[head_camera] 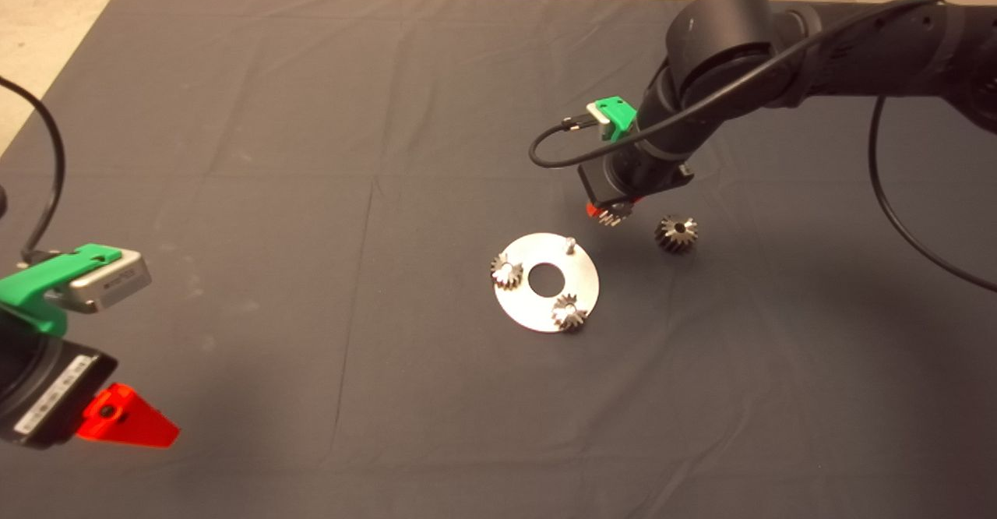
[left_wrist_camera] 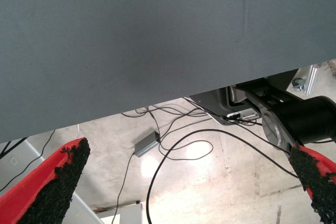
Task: Remove an incorrectly installed larger gear and replace it with the correct smaller gear
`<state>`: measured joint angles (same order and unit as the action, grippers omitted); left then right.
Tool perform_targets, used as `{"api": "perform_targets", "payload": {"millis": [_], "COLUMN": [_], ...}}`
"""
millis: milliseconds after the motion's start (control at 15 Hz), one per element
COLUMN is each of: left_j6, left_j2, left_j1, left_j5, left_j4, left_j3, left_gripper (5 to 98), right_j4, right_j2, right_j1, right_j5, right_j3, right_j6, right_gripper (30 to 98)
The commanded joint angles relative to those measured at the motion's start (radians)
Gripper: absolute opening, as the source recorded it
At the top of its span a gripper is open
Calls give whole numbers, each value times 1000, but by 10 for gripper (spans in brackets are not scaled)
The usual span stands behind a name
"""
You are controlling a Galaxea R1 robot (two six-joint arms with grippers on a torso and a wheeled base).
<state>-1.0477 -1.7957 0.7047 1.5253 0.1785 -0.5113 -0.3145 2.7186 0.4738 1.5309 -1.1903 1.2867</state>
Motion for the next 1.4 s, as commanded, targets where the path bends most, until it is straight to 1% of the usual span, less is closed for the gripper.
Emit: {"api": "perform_targets", "payload": {"millis": [0,200,333,467,600,867,1333], "left_j6": [-3,-3,-3,-2,-2,-2,-3], "left_j2": [0,0,0,0,2,5,5], "left_j1": [10,10,10,10,10,10,10], "left_j5": [133,133,133,133,133,133,133], "left_j4": [12,12,12,12,12,12,12], "left_j3": [-5,-4,-4,-4,-4,1,4], "left_gripper": [982,982,982,982,982,982,982], "right_j4": [21,25,71,132,175,209,202], "right_j2": [103,129,134,129,129,129,122], "right_j1": [16,14,8,9,9,9,0], "right_j5": [32,32,32,32,31,29,29], "right_j3": [-116,-154,-170,-170,-167,-165,-144], "right_j6": [-12,-11,-12,-13,-14,-10,-6], "right_gripper": [384,385,382,384,383,384,385]}}
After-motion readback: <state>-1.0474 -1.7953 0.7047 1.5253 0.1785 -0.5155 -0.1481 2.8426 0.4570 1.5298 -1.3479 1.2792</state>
